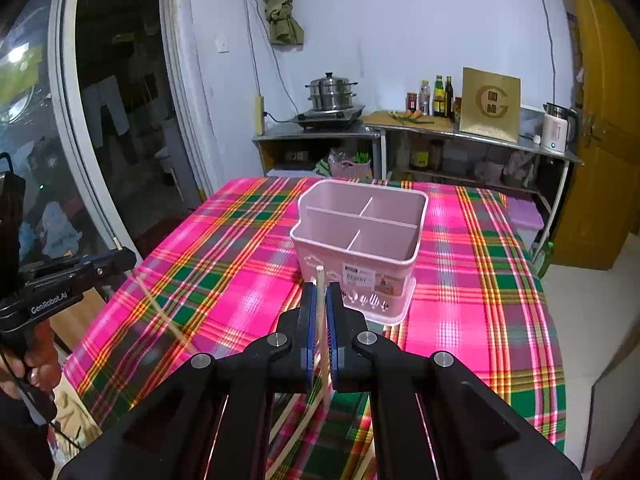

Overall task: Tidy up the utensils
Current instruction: 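Lift the held chopsticks upright and carry both grippers over the pink basket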

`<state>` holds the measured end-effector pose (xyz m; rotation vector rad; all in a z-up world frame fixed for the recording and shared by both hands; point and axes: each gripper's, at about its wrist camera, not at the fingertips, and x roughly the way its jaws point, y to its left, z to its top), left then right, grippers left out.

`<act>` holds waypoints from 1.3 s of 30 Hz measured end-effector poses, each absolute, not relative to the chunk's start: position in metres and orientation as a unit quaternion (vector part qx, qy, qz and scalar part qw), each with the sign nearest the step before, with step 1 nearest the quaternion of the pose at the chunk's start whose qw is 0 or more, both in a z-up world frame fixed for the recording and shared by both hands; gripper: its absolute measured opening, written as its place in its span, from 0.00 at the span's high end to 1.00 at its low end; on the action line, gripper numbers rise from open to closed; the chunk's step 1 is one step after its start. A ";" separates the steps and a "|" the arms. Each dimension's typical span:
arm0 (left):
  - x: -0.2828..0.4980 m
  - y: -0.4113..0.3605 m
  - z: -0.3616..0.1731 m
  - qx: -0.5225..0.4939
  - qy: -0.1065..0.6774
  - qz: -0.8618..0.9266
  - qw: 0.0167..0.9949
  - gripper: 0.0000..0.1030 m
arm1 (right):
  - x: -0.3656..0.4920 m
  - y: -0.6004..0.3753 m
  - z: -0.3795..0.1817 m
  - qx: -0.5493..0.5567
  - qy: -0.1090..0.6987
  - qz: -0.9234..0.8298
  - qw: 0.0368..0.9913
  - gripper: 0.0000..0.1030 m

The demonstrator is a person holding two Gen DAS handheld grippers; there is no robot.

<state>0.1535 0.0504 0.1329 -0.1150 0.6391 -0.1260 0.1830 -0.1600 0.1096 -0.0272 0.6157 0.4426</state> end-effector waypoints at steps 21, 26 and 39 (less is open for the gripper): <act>0.239 0.017 0.211 -0.048 0.282 -0.109 0.952 0.95 | 0.237 -0.171 0.173 0.006 0.257 0.220 0.941 0.95; 0.260 0.016 0.231 -0.049 0.271 -0.110 0.955 0.95 | 0.251 -0.168 0.193 0.014 0.239 0.228 0.944 0.95; 0.312 0.003 0.221 -0.041 0.272 -0.123 0.954 0.95 | 0.300 -0.155 0.193 0.031 0.233 0.231 0.944 0.95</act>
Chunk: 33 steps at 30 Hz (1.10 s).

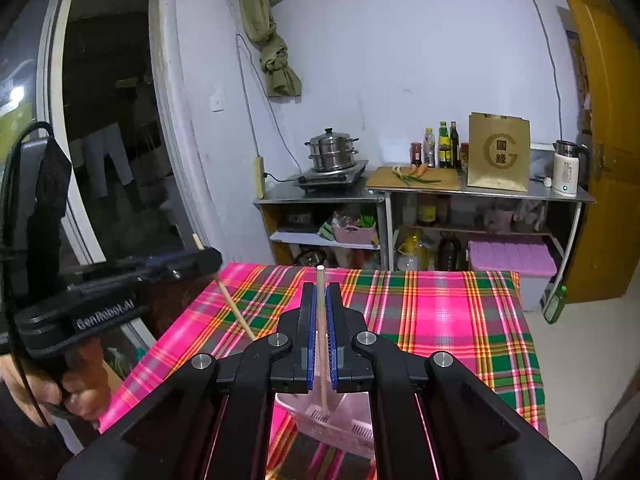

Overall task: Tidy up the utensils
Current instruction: 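Lift the held chopsticks upright and carry both grippers over the pink basket, then open the right gripper over the basket while the left gripper releases its chopstick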

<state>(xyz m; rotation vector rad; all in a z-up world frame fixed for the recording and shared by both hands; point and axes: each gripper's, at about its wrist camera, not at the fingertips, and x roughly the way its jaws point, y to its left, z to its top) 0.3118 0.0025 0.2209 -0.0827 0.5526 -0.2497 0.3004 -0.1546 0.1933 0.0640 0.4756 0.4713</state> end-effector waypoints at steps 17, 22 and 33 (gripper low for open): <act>0.347 0.000 0.151 -0.048 0.328 -0.128 0.935 0.95 | 0.344 -0.148 0.119 0.050 0.302 0.231 0.924 0.95; 0.349 0.002 0.145 -0.050 0.334 -0.124 0.933 0.94 | 0.346 -0.149 0.112 0.048 0.312 0.233 0.920 0.95; 0.325 0.008 0.159 -0.045 0.306 -0.118 0.944 0.75 | 0.330 -0.160 0.122 0.052 0.304 0.233 0.922 0.84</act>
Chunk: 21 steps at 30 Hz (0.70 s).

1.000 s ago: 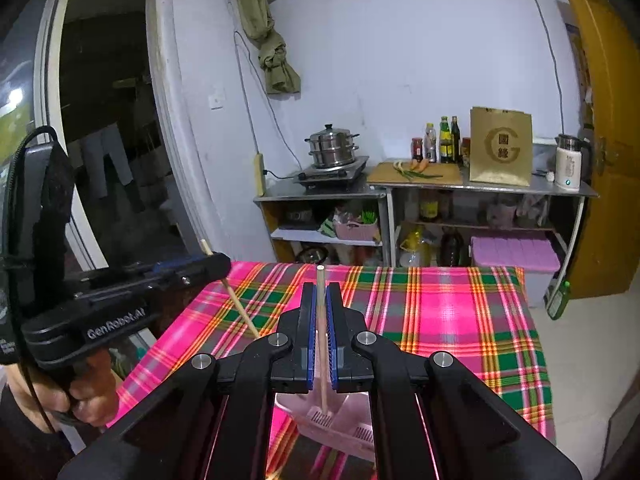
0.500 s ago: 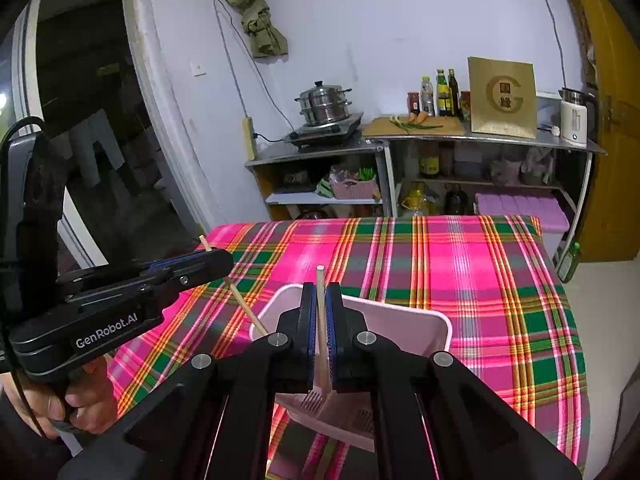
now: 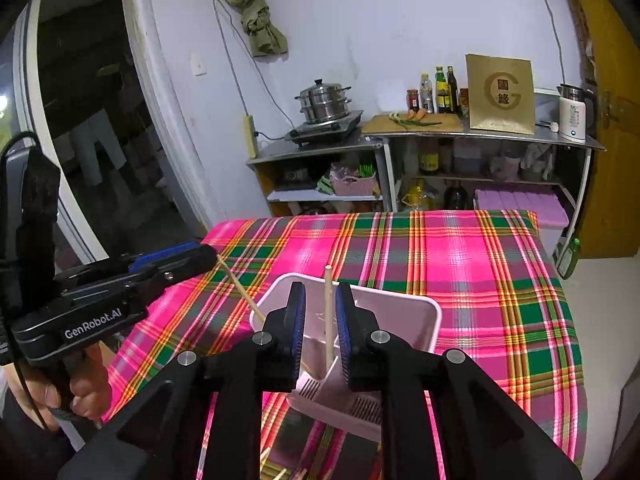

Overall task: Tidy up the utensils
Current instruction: 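Open the right gripper over the basket while the left gripper releases its chopstick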

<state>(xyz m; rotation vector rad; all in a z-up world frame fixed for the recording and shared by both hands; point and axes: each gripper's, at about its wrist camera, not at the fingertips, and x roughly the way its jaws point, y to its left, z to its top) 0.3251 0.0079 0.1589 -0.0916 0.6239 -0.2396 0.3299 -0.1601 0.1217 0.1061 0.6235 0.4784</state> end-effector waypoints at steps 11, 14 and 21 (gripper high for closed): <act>0.237 0.018 0.151 -0.043 0.267 -0.124 0.955 0.71 | 0.250 -0.183 0.127 0.043 0.266 0.223 0.937 0.82; 0.212 0.016 0.142 -0.042 0.262 -0.127 0.956 0.71 | 0.224 -0.185 0.122 0.036 0.261 0.222 0.939 0.82; 0.158 0.011 0.115 -0.039 0.256 -0.134 0.956 0.71 | 0.175 -0.191 0.098 0.024 0.258 0.214 0.942 0.82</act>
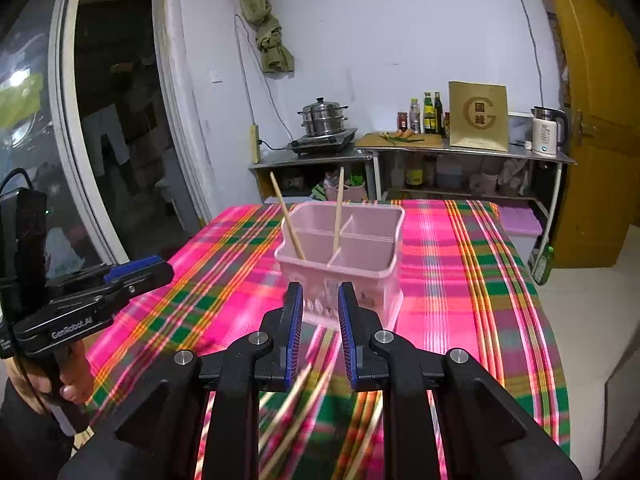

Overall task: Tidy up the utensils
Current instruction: 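Open the right gripper over the basket while the left gripper releases its chopstick, then move both open grippers back down to the remaining chopsticks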

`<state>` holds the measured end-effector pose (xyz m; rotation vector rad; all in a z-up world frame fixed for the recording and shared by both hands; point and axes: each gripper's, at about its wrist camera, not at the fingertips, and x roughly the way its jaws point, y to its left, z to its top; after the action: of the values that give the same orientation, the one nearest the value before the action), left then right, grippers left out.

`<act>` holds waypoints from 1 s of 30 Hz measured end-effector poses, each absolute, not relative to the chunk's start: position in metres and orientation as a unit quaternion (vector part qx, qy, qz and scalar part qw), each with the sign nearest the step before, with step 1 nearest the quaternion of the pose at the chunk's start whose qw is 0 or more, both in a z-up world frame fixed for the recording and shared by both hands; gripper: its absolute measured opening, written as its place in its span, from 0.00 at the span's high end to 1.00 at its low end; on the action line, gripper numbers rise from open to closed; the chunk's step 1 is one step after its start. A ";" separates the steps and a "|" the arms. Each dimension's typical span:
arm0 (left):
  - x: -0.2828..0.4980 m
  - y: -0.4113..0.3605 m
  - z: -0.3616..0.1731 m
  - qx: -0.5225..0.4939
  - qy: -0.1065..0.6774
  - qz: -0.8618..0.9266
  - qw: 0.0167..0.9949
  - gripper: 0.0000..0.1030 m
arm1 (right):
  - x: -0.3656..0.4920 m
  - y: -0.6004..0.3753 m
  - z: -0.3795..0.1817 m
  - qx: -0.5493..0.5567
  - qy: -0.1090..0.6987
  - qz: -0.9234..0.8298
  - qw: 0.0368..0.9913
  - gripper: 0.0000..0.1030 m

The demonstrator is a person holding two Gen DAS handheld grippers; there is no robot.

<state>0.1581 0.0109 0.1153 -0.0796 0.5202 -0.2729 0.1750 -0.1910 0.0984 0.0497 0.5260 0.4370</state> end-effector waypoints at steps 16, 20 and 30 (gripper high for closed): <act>0.091 0.014 0.059 -0.048 0.291 -0.139 0.945 0.71 | 0.104 -0.206 0.051 0.043 0.286 0.207 0.935 0.82; 0.086 0.014 0.049 -0.052 0.299 -0.139 0.943 0.71 | 0.098 -0.206 0.042 0.048 0.293 0.207 0.932 0.82; 0.097 0.008 0.035 -0.048 0.323 -0.147 0.934 0.71 | 0.104 -0.204 0.026 0.052 0.312 0.203 0.927 0.82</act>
<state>0.0970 0.0077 0.0348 -0.0975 0.6615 -0.3002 0.1037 -0.2043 0.0263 0.1063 0.6402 0.4167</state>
